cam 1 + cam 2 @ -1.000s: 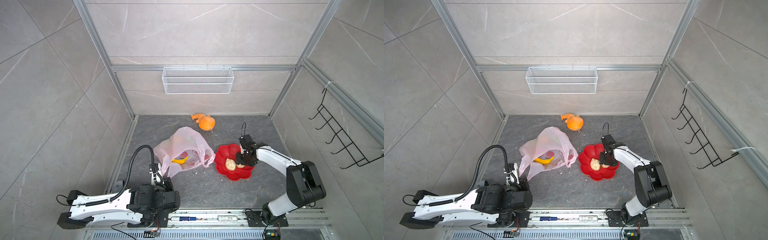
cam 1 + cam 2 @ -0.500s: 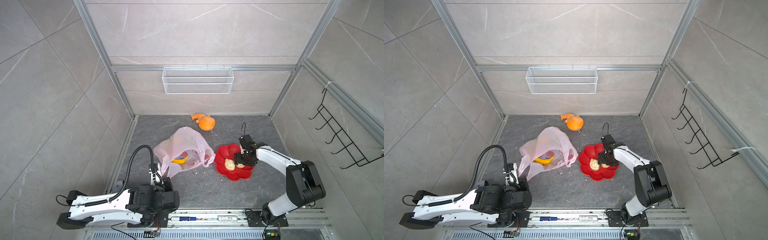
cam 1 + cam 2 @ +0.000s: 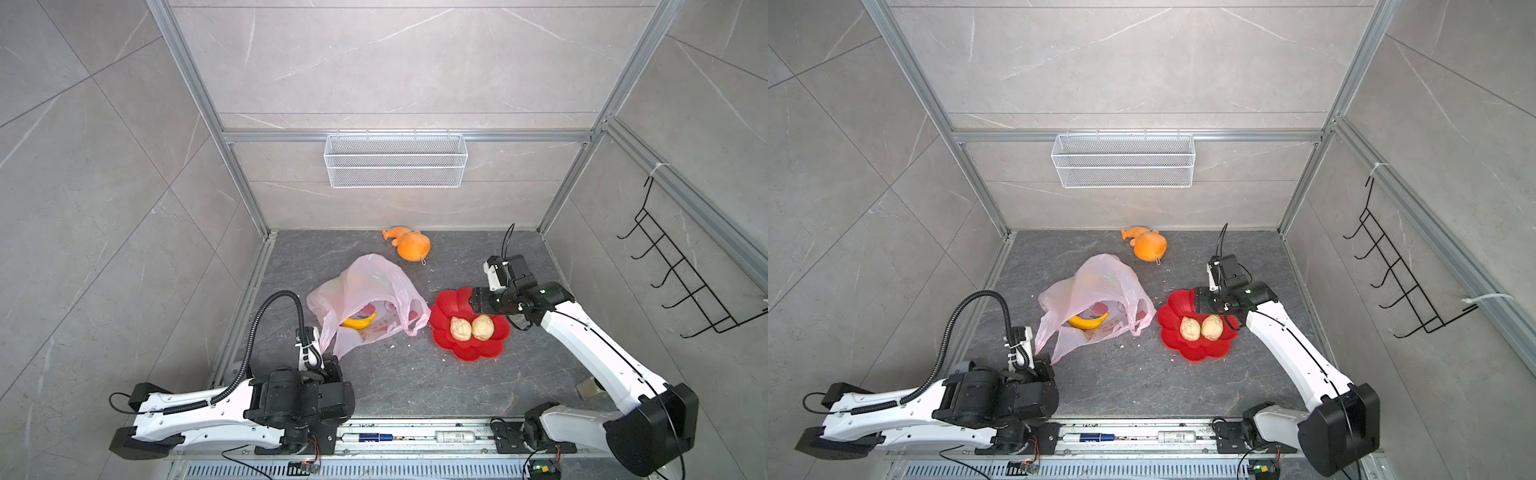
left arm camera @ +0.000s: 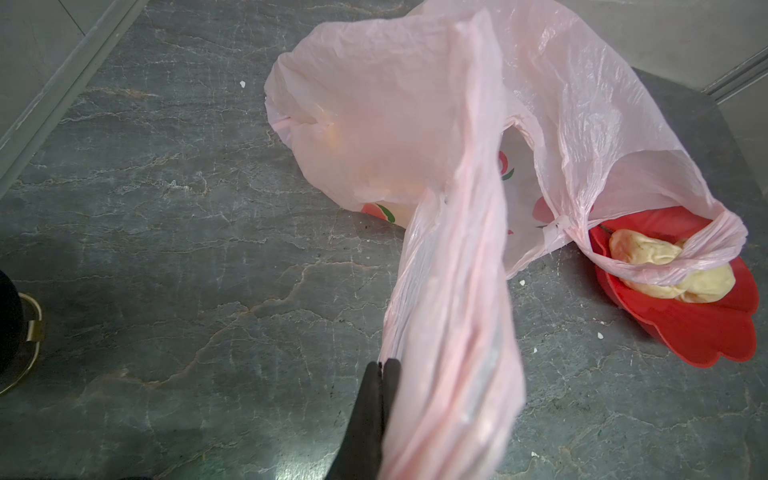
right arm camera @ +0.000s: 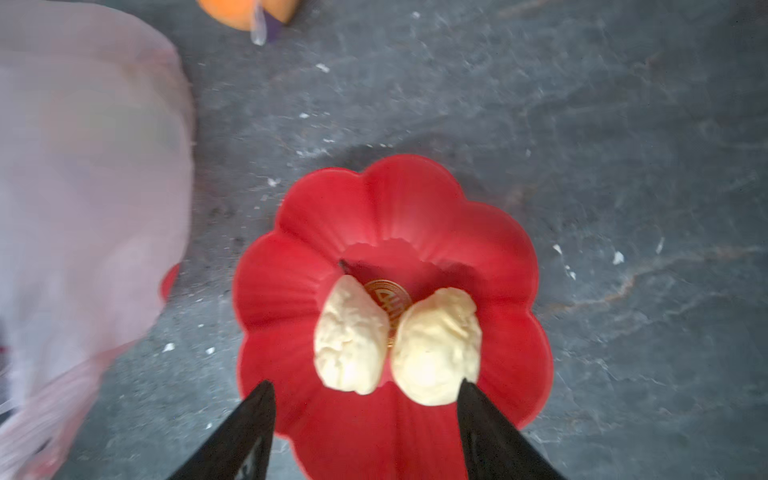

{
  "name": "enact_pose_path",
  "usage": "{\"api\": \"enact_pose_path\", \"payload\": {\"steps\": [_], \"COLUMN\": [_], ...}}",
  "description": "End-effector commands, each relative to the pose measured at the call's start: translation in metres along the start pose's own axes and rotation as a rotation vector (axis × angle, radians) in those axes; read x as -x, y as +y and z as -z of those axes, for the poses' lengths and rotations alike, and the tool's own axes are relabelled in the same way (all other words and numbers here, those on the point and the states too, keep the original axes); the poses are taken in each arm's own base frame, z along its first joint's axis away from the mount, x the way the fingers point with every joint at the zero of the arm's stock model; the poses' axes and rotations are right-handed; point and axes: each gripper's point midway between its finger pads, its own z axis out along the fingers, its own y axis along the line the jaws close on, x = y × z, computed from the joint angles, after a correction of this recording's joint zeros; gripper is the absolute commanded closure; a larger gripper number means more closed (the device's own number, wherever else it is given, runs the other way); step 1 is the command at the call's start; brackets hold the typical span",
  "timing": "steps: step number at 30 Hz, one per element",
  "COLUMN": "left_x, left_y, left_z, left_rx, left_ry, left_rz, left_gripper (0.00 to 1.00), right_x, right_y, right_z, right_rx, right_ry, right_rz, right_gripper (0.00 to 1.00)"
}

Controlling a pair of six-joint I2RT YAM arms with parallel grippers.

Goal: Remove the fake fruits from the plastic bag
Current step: 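Move the right gripper back into the bag opening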

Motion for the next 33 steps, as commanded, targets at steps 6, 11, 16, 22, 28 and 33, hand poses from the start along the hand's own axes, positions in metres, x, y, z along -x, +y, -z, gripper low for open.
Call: {"api": "enact_pose_path", "payload": {"steps": [6, 11, 16, 22, 28, 33], "left_x": [-0.002, -0.007, -0.001, 0.007, 0.011, 0.005], "left_y": [-0.004, -0.006, -0.009, -0.013, -0.016, -0.007], "left_z": [0.013, 0.015, 0.017, 0.019, 0.02, 0.02], "left_rx": [0.036, 0.092, 0.097, 0.082, 0.073, 0.083], "left_ry": [0.095, 0.138, 0.118, 0.081, 0.07, 0.098], "left_rz": [-0.103, -0.152, -0.128, -0.1, -0.094, -0.095], "left_gripper": [1.0, 1.0, 1.0, 1.0, 1.0, 1.0], "right_x": [0.016, 0.008, -0.021, -0.038, -0.045, -0.047], "right_y": [0.162, 0.234, 0.285, 0.3, 0.302, 0.305], "right_z": [0.023, 0.015, -0.017, -0.064, -0.098, -0.126], "right_rx": [0.375, 0.503, 0.56, 0.511, 0.469, 0.424], "right_ry": [-0.103, -0.091, -0.021, 0.016, 0.035, 0.043], "right_rz": [0.217, 0.28, 0.307, 0.264, 0.214, 0.19], "right_gripper": [0.4, 0.45, 0.49, 0.57, 0.6, 0.61]}}
